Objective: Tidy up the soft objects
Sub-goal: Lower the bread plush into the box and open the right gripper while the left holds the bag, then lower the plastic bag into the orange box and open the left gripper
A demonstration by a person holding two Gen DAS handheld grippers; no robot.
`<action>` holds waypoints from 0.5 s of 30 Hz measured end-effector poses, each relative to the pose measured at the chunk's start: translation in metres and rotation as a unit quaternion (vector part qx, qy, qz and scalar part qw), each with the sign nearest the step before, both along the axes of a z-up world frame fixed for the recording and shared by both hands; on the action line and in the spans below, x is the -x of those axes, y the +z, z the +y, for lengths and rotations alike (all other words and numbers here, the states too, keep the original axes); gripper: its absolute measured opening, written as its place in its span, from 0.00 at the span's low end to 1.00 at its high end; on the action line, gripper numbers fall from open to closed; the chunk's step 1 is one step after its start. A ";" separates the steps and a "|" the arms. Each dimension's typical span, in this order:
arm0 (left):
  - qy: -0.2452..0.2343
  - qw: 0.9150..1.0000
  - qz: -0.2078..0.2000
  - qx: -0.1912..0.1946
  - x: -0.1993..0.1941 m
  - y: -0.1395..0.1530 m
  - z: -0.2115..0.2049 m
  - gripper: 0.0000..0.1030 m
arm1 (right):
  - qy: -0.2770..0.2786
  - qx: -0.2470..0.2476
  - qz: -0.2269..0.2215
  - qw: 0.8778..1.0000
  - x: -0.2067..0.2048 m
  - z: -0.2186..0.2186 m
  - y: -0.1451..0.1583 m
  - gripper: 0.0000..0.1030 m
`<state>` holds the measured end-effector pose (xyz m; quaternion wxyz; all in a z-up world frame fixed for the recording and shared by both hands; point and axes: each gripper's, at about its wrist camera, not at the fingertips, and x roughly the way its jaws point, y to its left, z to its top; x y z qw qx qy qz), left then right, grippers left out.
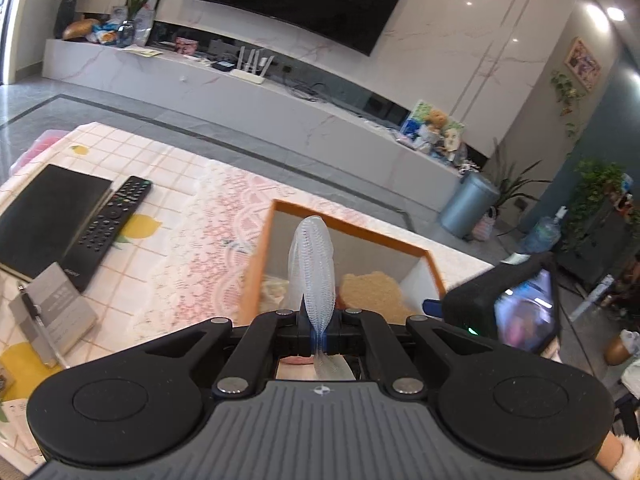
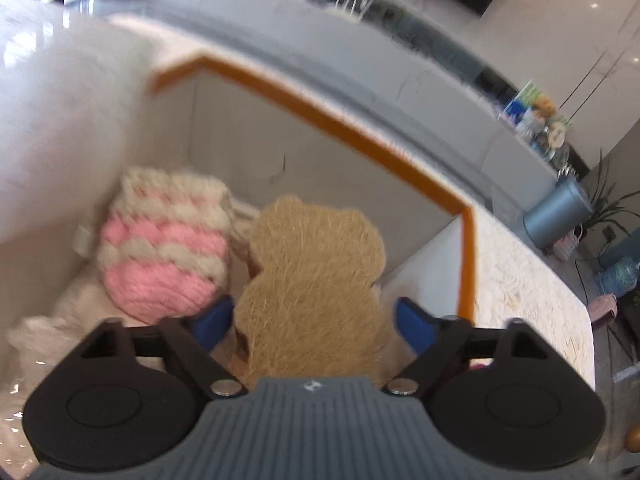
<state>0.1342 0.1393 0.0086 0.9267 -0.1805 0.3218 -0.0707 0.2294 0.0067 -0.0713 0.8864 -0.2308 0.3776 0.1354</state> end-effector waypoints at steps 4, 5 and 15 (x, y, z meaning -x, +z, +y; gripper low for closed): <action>-0.005 1.000 -0.013 -0.001 0.002 0.001 -0.011 0.03 | 0.013 -0.027 -0.032 0.999 0.035 -0.024 0.022 0.92; -0.010 1.000 -0.016 0.005 0.003 0.001 -0.014 0.03 | 0.009 -0.035 -0.034 0.999 0.042 -0.033 0.027 0.92; -0.068 0.995 0.005 0.073 -0.015 -0.019 -0.039 0.06 | -0.001 -0.097 -0.045 0.994 0.081 -0.096 0.041 0.94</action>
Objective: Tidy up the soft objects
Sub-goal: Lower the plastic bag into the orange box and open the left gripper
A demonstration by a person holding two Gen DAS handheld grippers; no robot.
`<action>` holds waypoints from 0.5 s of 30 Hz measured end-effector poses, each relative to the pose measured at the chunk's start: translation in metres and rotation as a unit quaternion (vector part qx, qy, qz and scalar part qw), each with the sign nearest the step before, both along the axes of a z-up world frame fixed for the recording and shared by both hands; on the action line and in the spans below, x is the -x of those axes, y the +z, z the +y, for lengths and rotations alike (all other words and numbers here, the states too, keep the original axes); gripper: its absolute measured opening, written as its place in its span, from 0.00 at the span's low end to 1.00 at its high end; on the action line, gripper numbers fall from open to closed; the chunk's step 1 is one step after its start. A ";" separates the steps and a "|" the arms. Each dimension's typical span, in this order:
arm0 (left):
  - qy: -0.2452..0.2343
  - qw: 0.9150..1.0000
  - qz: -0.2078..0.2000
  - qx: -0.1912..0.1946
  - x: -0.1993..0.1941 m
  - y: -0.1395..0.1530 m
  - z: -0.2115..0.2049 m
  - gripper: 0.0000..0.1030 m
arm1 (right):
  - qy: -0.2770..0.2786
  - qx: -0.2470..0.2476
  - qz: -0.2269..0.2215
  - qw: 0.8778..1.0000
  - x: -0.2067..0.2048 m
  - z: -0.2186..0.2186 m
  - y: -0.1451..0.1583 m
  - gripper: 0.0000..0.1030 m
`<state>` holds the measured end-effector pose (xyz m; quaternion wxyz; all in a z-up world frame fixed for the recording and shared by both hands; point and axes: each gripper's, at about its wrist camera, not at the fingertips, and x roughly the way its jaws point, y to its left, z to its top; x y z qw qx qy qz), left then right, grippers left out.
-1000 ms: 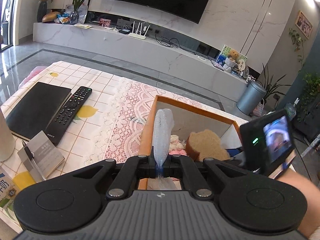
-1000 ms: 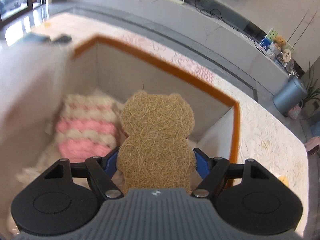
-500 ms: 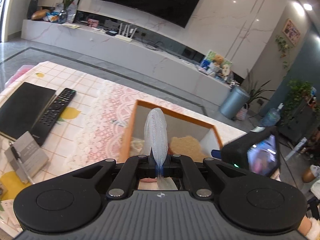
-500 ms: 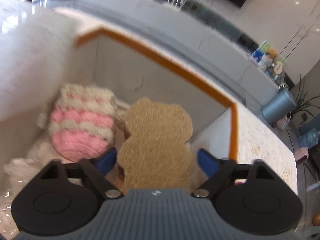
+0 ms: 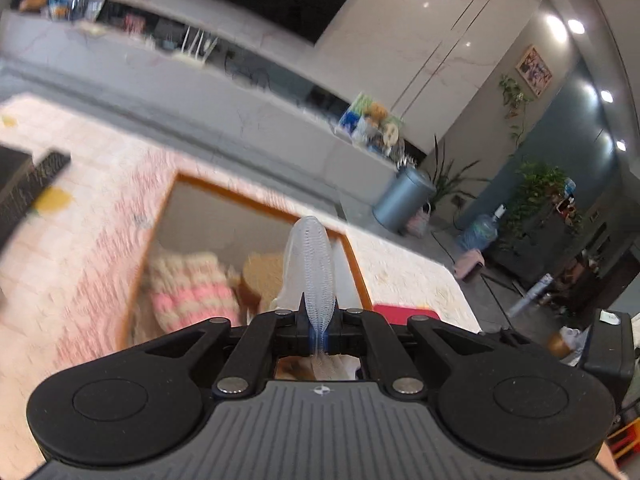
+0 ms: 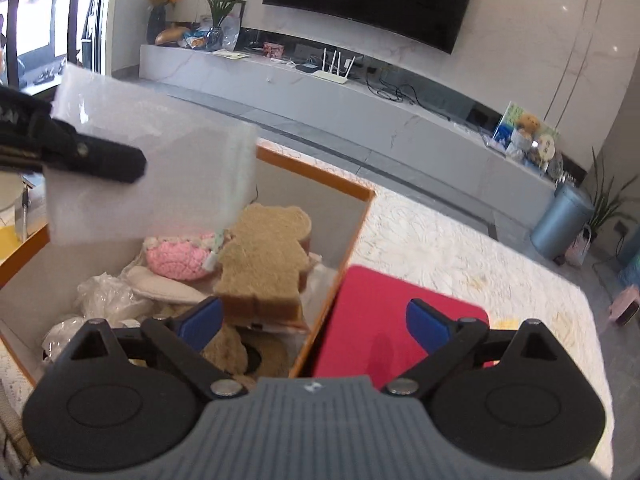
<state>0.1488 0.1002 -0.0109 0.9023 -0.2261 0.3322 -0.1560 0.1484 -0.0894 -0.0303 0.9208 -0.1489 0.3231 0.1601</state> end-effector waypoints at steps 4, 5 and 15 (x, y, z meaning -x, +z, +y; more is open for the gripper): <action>0.040 0.994 0.054 -0.087 -0.010 -0.017 -0.005 0.06 | -0.014 -0.019 -0.043 0.999 0.008 -0.007 0.006 0.93; 0.046 0.992 0.064 -0.099 -0.012 -0.020 -0.005 0.06 | -0.017 -0.027 -0.049 0.998 0.011 -0.008 0.007 0.93; 0.007 0.970 0.131 -0.205 -0.014 -0.036 -0.017 0.22 | -0.011 -0.045 -0.043 0.998 0.018 -0.016 0.002 0.93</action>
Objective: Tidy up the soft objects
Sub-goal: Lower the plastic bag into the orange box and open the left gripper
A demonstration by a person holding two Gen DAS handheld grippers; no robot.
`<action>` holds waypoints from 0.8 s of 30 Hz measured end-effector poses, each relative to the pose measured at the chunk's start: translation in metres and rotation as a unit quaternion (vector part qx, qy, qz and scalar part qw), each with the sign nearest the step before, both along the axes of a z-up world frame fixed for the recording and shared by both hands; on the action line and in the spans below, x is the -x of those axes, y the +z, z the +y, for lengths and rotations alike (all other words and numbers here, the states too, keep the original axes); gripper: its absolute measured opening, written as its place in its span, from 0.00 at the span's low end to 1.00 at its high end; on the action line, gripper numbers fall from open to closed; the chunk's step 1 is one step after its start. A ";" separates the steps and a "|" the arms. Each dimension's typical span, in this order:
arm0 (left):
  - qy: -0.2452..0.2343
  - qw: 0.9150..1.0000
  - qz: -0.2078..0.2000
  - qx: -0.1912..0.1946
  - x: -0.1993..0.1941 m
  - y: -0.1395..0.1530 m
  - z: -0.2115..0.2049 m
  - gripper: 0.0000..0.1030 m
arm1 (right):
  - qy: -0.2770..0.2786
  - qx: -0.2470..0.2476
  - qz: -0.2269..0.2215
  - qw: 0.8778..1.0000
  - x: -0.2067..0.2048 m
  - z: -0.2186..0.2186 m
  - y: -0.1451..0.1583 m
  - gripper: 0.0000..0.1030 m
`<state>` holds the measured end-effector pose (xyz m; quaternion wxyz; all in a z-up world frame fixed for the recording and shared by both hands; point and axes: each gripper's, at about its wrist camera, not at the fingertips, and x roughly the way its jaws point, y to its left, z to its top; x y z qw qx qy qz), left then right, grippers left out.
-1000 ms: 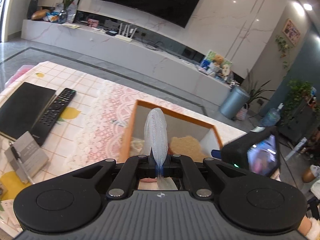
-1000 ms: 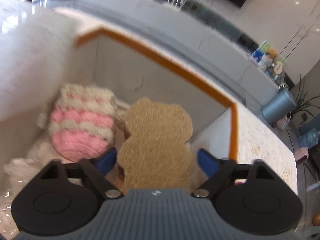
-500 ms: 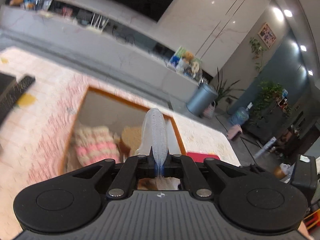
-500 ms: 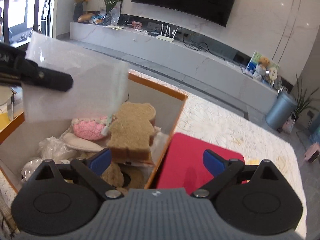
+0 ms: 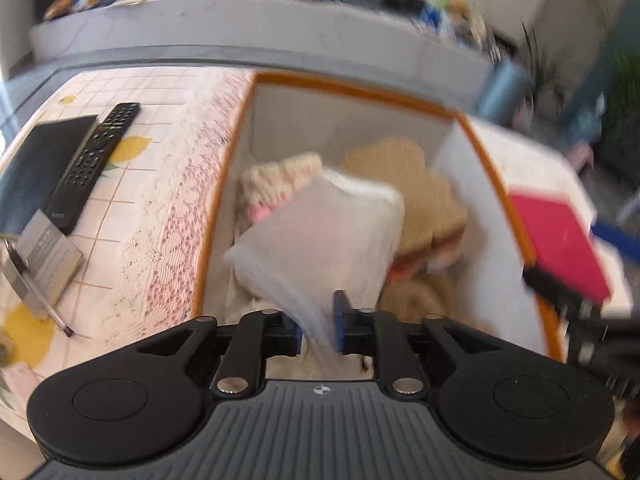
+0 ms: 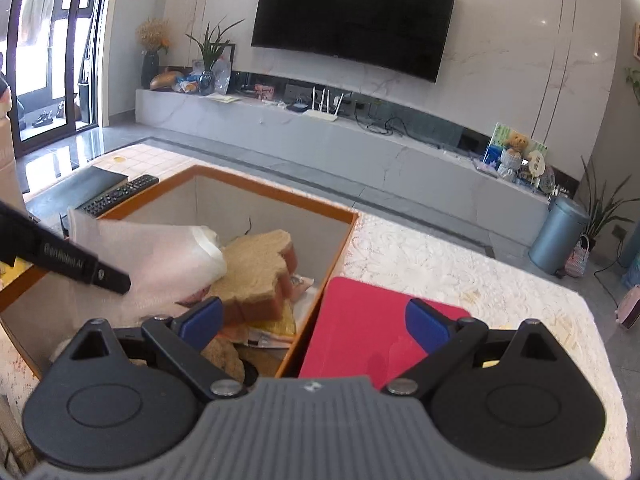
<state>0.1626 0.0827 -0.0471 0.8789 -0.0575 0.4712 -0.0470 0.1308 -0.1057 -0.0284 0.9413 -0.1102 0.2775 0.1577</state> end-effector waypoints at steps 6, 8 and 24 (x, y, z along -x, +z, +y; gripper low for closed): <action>-0.012 0.994 -0.026 -0.106 0.018 0.003 -0.021 0.53 | 0.002 0.009 0.023 1.000 0.003 -0.003 -0.009 0.90; -0.012 0.991 -0.036 -0.130 0.024 0.006 -0.024 0.57 | 0.004 0.011 0.023 1.000 0.004 -0.004 -0.010 0.90; 0.063 0.990 -0.122 -0.038 0.060 0.075 -0.007 0.60 | -0.024 -0.017 -0.014 0.999 0.016 -0.042 0.024 0.91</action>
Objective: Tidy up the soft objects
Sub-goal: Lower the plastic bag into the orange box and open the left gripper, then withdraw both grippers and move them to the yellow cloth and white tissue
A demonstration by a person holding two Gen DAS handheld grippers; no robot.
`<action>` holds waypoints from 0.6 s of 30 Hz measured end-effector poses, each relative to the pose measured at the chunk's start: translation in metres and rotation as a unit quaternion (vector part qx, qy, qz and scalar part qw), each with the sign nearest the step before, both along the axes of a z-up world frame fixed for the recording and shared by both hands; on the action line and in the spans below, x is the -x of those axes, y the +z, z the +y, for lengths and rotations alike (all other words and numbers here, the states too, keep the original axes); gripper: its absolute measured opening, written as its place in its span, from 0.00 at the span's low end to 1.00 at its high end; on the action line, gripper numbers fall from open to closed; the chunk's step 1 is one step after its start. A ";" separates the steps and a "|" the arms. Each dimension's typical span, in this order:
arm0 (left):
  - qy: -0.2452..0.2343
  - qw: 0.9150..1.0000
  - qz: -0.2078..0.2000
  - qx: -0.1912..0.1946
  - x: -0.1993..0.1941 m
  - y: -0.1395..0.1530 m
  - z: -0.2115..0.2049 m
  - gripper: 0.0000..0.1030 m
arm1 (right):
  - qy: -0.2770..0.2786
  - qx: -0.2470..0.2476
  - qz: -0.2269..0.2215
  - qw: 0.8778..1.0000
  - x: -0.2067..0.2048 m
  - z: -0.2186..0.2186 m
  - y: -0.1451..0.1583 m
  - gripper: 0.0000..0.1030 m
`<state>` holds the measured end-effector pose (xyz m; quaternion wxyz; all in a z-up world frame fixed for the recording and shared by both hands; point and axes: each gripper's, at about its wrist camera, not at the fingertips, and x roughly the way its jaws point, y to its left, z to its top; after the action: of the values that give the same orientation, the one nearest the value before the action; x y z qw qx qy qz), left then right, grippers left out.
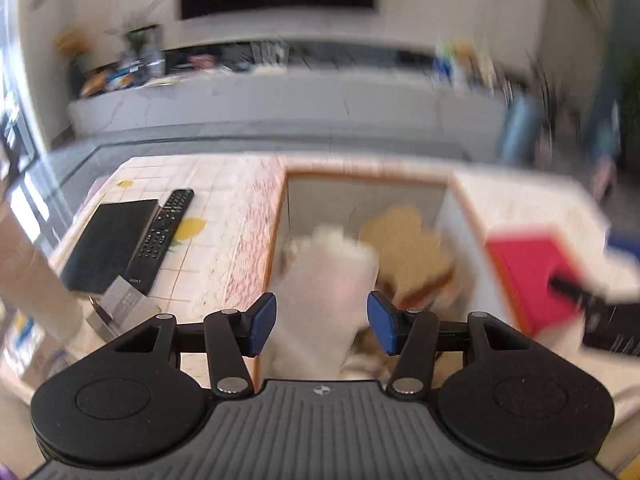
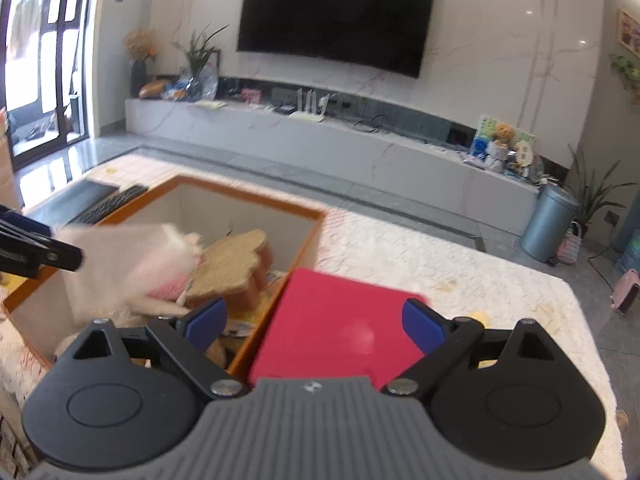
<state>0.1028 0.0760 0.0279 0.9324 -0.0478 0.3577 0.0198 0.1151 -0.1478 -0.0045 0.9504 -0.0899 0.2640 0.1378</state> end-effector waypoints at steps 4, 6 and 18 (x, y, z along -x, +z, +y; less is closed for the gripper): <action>-0.013 0.998 -0.053 0.015 0.021 0.030 -0.010 0.62 | -0.033 -0.009 -0.015 0.999 0.002 -0.029 0.015 0.91; -0.018 0.997 -0.072 -0.004 0.028 0.040 -0.026 0.63 | -0.052 -0.008 -0.023 0.998 0.002 -0.045 0.021 0.93; -0.111 0.988 -0.108 -0.023 0.025 0.046 -0.140 0.65 | -0.146 0.019 0.004 0.989 0.002 -0.135 0.019 0.95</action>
<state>0.0778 -0.0642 0.0734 0.9628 0.0115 0.2577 -0.0807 0.1130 -0.2827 0.0146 0.9573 -0.0675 0.2810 -0.0072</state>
